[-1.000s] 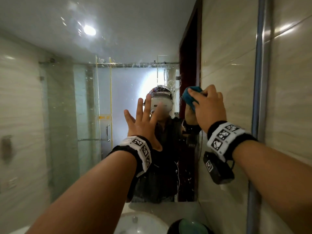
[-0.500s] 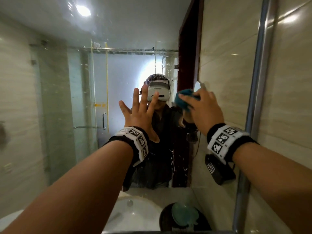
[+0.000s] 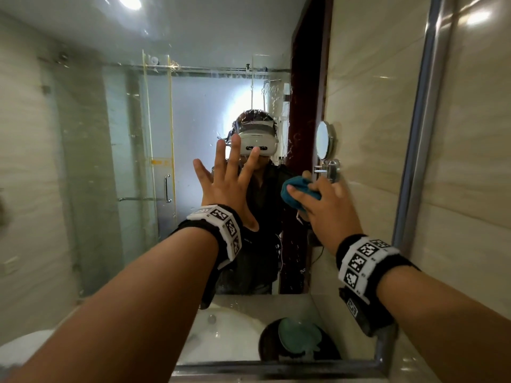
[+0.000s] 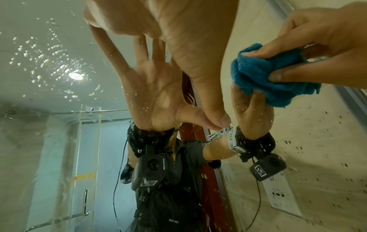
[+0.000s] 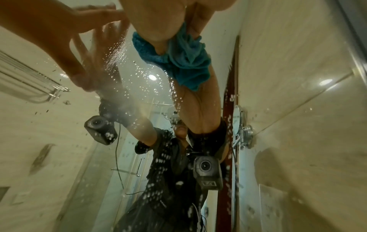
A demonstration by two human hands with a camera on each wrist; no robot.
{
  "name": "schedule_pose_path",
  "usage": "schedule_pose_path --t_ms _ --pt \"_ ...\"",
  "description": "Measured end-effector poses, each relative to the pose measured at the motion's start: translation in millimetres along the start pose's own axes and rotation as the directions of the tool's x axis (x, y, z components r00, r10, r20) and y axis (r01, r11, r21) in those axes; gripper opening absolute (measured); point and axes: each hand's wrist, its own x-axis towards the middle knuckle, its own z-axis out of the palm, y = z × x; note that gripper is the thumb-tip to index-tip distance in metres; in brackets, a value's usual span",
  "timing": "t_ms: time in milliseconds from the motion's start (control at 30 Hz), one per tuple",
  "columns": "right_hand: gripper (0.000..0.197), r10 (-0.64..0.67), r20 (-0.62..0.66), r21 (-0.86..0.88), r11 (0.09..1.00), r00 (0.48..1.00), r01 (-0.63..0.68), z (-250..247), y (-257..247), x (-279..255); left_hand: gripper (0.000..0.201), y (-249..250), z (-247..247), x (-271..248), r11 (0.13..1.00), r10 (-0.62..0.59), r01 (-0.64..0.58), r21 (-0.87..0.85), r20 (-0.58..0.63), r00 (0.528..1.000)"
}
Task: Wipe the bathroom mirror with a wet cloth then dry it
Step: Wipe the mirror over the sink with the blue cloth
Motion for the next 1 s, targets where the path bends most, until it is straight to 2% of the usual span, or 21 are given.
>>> schedule_pose_path --t_ms 100,167,233,367,433,467,533,600,733,767,800,867,933,1000 --pt "0.063 0.021 -0.011 0.021 1.0 1.0 -0.021 -5 -2 1 0.153 -1 -1 -1 1.0 0.008 -0.008 -0.004 0.001 1.0" --pt "0.05 0.059 0.01 0.108 0.992 0.998 -0.06 -14 -6 8 0.151 -3 0 -2 1.0 0.029 -0.029 -0.005 -0.01 1.0" --pt "0.045 0.125 0.005 0.199 0.972 0.992 -0.123 -22 -13 20 0.148 -6 2 -6 0.999 0.048 -0.048 0.004 -0.021 0.999" --pt "0.045 0.185 -0.091 0.156 0.973 0.978 -0.17 -22 -24 39 0.144 -11 19 -29 0.996 0.07 -0.069 0.054 -0.006 0.998" --pt "0.041 0.188 -0.089 0.153 0.973 0.978 -0.173 -13 -28 32 0.142 -13 29 -42 0.994 0.085 -0.086 0.071 0.014 0.996" --pt "0.042 0.165 -0.074 0.138 0.978 0.983 -0.154 -7 -29 24 0.14 -14 34 -48 0.993 0.091 -0.092 0.078 0.019 0.996" --pt "0.063 0.007 -0.016 0.038 0.999 1.0 -0.006 8 -33 1 0.139 -14 41 -55 0.992 0.097 -0.098 0.079 0.016 0.995" --pt "0.079 -0.084 0.059 -0.019 0.996 0.995 0.086 20 -31 -26 0.14 -12 45 -59 0.993 0.096 -0.097 0.061 0.021 0.995" --pt "0.075 -0.2 0.11 -0.056 0.977 0.974 0.207 14 -25 -51 0.14 -5 50 -61 0.997 0.073 -0.073 0.031 0.018 0.997" --pt "0.068 -0.185 0.123 -0.039 0.981 0.975 0.191 9 -25 -47 0.14 -4 52 -62 0.997 0.068 -0.068 0.025 0.014 0.998" --pt "0.058 -0.119 0.115 0.014 0.993 0.986 0.118 5 -25 -40 0.14 -3 53 -63 0.998 0.065 -0.065 0.018 0.011 0.998" --pt "0.039 0.093 0.069 0.115 0.988 0.993 -0.101 -1 -22 -21 0.139 -3 57 -66 0.998 0.067 -0.067 0.006 0.008 0.998" --pt "0.043 0.188 -0.004 0.151 0.971 0.982 -0.186 -2 -25 -5 0.138 -3 61 -69 0.997 0.072 -0.072 -0.001 0.004 0.997" --pt "0.051 0.176 -0.03 0.151 0.974 0.984 -0.169 0 -32 -2 0.139 -4 64 -72 0.997 0.073 -0.073 0.003 0.005 0.997"
